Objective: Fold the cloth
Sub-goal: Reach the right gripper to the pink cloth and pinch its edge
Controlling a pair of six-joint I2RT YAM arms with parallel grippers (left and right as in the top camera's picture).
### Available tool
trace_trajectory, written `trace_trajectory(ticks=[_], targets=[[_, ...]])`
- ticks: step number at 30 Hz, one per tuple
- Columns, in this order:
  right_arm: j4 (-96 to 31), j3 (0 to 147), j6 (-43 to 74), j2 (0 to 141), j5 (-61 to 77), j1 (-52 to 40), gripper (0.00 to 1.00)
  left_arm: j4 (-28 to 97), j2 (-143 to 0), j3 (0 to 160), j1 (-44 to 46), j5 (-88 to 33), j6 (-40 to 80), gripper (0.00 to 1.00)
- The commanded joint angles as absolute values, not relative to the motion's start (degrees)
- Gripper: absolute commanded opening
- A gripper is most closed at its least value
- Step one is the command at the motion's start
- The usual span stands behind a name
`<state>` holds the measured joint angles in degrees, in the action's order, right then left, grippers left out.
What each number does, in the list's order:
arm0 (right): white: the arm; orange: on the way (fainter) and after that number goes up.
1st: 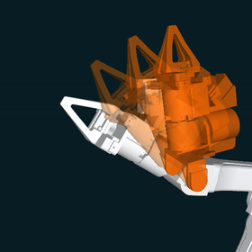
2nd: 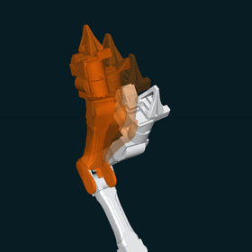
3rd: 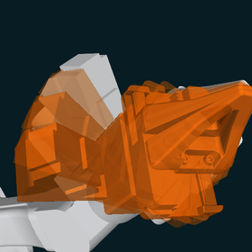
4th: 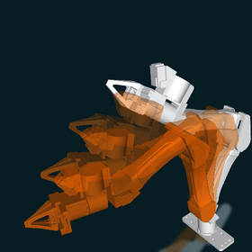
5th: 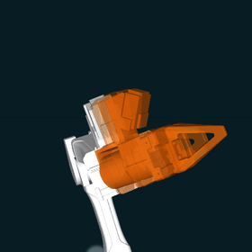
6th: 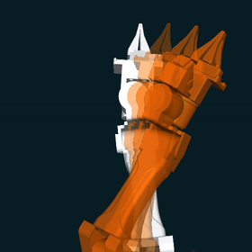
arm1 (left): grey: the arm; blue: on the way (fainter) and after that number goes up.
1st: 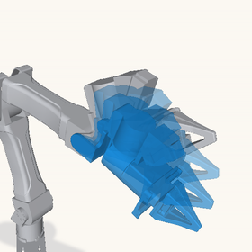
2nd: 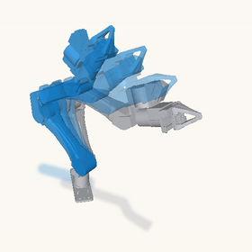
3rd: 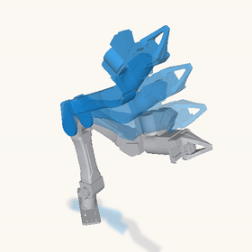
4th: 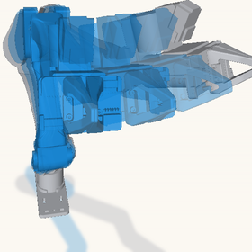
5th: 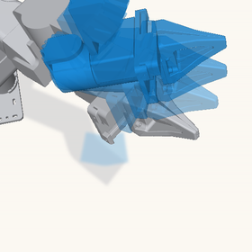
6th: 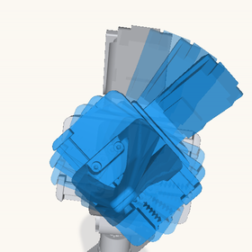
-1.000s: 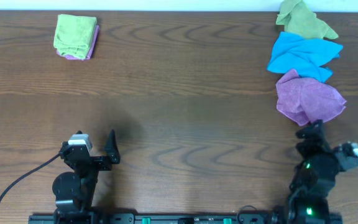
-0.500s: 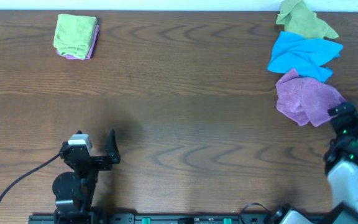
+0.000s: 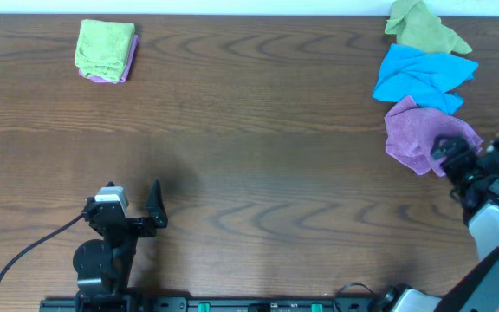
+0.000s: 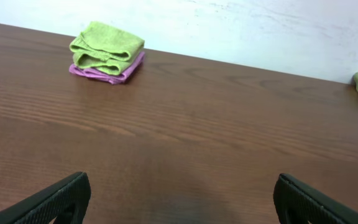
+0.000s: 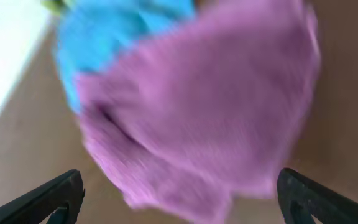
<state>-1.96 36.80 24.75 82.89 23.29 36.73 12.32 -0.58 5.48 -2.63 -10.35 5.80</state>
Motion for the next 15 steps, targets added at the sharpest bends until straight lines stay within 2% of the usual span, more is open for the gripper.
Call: trace_trajectory(ticks=[1, 9, 15], targets=[[-5.93, 37.34, 23.68, 83.09, 20.99, 38.3, 0.99, 12.82, -0.25, 3.99, -2.94, -10.52, 6.0, 0.95], [-9.52, 37.34, 22.44, 84.09, 20.78, 42.46, 0.99, 12.82, -0.25, 3.99, -2.94, -10.52, 6.0, 0.95], [-6.39, 37.34, 22.44, 90.21, 24.75, 43.27, 0.99, 12.82, -0.25, 3.99, -2.94, -10.52, 6.0, 0.95]])
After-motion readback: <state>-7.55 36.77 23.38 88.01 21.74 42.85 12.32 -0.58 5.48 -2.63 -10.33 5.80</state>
